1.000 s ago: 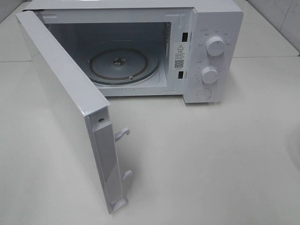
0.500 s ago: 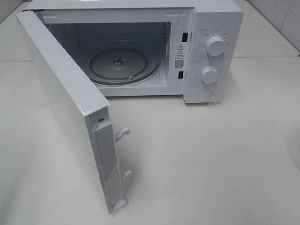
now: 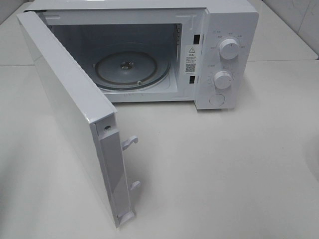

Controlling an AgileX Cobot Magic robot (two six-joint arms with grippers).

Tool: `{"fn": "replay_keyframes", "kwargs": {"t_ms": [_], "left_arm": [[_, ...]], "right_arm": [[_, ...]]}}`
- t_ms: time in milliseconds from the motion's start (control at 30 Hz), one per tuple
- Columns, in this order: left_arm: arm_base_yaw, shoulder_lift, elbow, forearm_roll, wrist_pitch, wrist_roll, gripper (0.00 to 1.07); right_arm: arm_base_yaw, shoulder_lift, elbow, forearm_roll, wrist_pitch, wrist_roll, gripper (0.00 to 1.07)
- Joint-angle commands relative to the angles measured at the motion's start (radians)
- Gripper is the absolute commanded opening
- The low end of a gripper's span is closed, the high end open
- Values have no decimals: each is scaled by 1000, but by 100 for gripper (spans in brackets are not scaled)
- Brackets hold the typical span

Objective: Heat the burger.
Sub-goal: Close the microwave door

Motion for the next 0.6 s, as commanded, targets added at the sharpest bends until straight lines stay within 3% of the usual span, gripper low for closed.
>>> {"fn": "replay_keyframes", "kwargs": {"t_ms": [33,133,233,267,300,333,367,400,467,600], "left_arm": [[2,104,11,-15,-131,-57,0],[2,154,11,-14,-187,-57,0],[2,246,11,63,-295,-86,0],[2,281,11,112,-327,-117,0],[2,349,11,211,-374,-204,0],[2,349,11,211,-374,-204,0],[2,429,11,306,-415,-282,0],[2,429,11,306,-415,-282,0],[2,544,11,397,-510,-321,0],[2,646,11,439,-635,-320,0]], "right_arm": [[-5,-30,0,7,-6,0,44],[-5,-30,0,7,-6,0,44],[-5,-30,0,7,-6,0,44],[-5,-30,0,7,-6,0,44],[-5,-30,0,7,-6,0,44],[-5,-30,0,7,-6,0,44],[-5,-30,0,7,-6,0,44],[-5,-30,0,7,-6,0,44],[-5,-30,0,7,-6,0,44],[-5,-30,0,7,-6,0,44]]}}
